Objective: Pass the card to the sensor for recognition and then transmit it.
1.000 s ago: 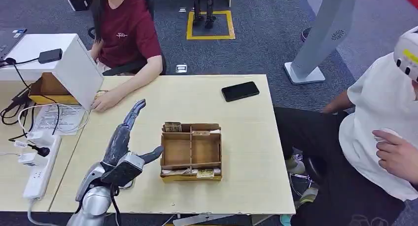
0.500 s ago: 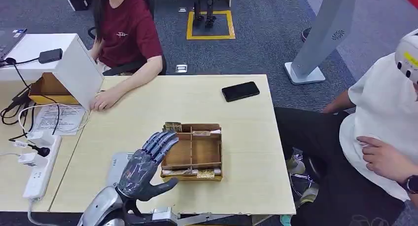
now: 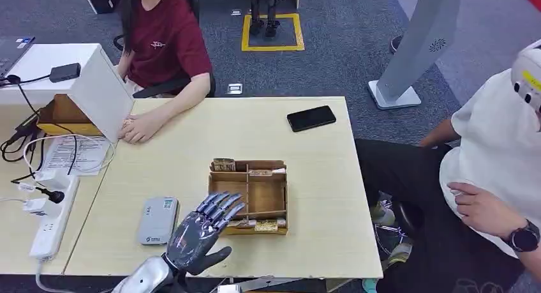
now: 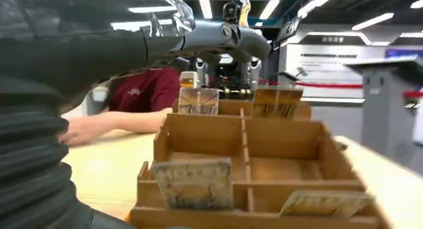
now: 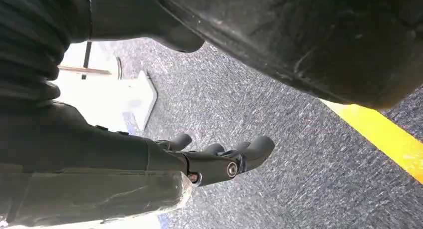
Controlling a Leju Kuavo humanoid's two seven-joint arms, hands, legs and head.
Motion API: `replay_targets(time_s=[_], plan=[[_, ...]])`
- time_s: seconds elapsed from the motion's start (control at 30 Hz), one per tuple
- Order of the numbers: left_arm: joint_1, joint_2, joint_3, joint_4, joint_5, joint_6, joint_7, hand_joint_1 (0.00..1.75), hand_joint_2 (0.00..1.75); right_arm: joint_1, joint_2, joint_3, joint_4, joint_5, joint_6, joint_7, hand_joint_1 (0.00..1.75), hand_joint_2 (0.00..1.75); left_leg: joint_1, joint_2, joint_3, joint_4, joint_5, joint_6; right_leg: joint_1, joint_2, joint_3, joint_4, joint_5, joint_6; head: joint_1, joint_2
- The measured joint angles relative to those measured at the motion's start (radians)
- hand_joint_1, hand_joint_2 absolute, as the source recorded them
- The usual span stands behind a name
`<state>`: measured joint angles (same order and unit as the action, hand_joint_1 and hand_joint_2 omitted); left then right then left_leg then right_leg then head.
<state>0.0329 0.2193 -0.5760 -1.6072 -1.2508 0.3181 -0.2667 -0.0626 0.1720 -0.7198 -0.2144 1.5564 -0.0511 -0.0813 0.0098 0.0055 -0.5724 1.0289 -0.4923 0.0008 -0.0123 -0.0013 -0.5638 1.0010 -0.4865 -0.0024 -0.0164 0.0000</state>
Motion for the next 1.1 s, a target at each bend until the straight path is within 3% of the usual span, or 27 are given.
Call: replay_targets(time_s=[0.27, 0.53, 1.1], plan=[[-0.020, -0.005, -0.022, 0.089, -0.052, 0.040, 0.047, 0.00, 1.75, -0.002, 0.000, 0.000, 0.000, 0.013, 0.006, 0.002, 0.00, 1.75, 0.000, 0.000, 0.000, 0.000, 0.000, 0.000, 0.000, 0.000, 0.000, 0.000, 0.000, 0.000, 0.000, 0.000], [-0.035, -0.053, -0.011, 0.129, -0.105, 0.058, 0.108, 0.00, 1.75, -0.002, 0.000, 0.000, 0.000, 0.013, 0.007, 0.004, 0.00, 1.75, 0.000, 0.000, 0.000, 0.000, 0.000, 0.000, 0.000, 0.000, 0.000, 0.000, 0.000, 0.000, 0.000, 0.000], [-0.031, -0.088, 0.062, 0.124, -0.065, 0.028, 0.084, 0.00, 1.75, -0.001, 0.001, 0.000, 0.000, 0.013, 0.006, 0.004, 0.00, 1.75, 0.000, 0.000, 0.000, 0.000, 0.000, 0.000, 0.000, 0.000, 0.000, 0.000, 0.000, 0.000, 0.000, 0.000]])
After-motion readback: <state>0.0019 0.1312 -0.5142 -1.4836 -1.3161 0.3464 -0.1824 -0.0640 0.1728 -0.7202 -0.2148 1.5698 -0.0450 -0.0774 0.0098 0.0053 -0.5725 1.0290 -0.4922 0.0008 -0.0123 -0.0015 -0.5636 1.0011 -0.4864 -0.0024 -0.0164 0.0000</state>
